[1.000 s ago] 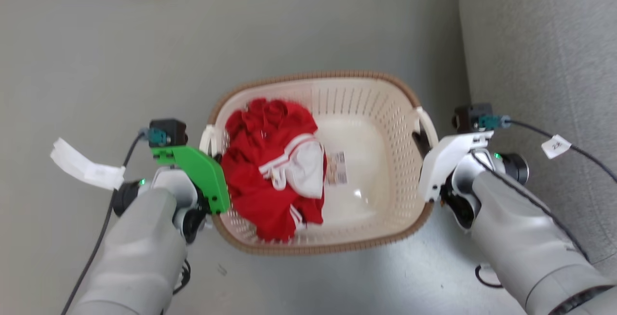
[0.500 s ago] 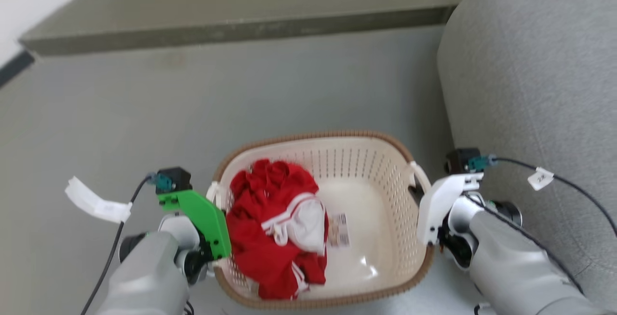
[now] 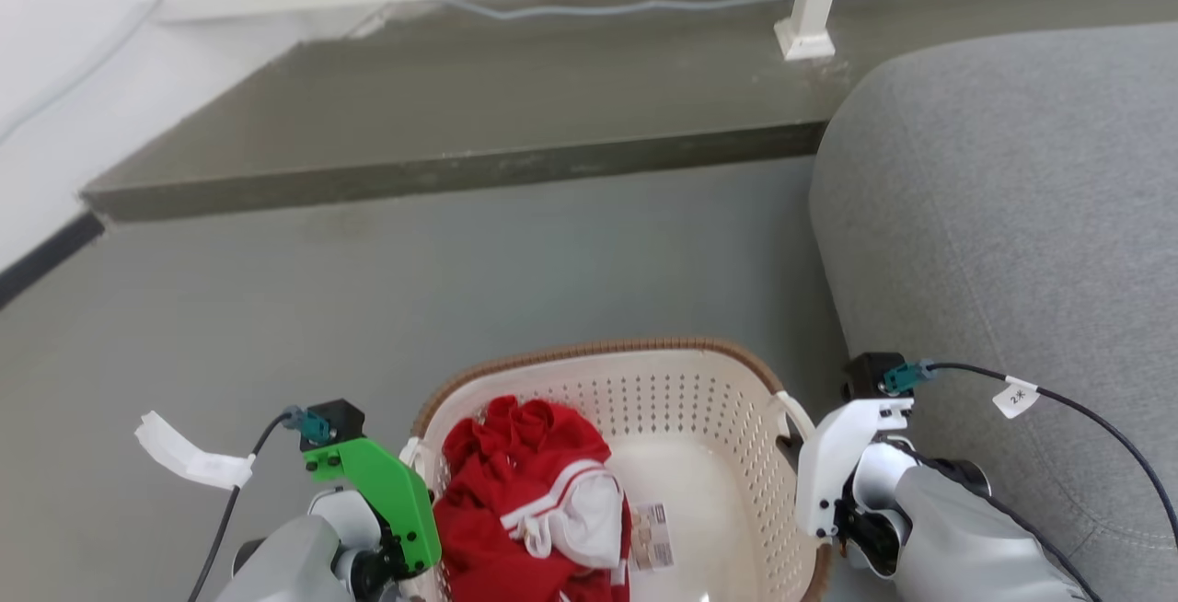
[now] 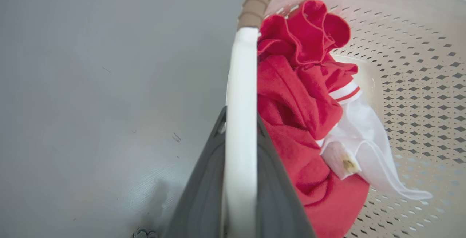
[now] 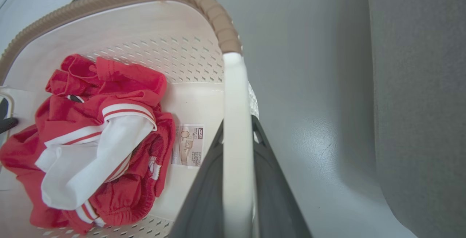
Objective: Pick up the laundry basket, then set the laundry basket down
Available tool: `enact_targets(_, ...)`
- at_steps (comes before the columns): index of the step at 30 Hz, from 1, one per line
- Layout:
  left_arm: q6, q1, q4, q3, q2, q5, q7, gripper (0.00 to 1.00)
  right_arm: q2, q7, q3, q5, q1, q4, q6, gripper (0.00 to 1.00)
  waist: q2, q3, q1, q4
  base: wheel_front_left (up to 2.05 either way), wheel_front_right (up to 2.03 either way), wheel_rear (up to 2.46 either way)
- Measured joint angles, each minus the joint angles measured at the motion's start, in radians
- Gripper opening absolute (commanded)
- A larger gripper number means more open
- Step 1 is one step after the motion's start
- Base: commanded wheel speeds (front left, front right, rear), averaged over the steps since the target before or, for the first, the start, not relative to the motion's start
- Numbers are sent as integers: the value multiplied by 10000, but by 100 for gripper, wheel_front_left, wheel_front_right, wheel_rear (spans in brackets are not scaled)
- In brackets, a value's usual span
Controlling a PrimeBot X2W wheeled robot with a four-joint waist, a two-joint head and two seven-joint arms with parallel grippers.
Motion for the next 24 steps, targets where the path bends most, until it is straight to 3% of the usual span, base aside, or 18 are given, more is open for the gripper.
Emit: enact_targets(24, 0, 115, 31, -132, 82, -209, 180, 0, -4, 268, 384, 506, 49, -2, -2, 0, 0, -336, 0, -112, 0, 0, 0)
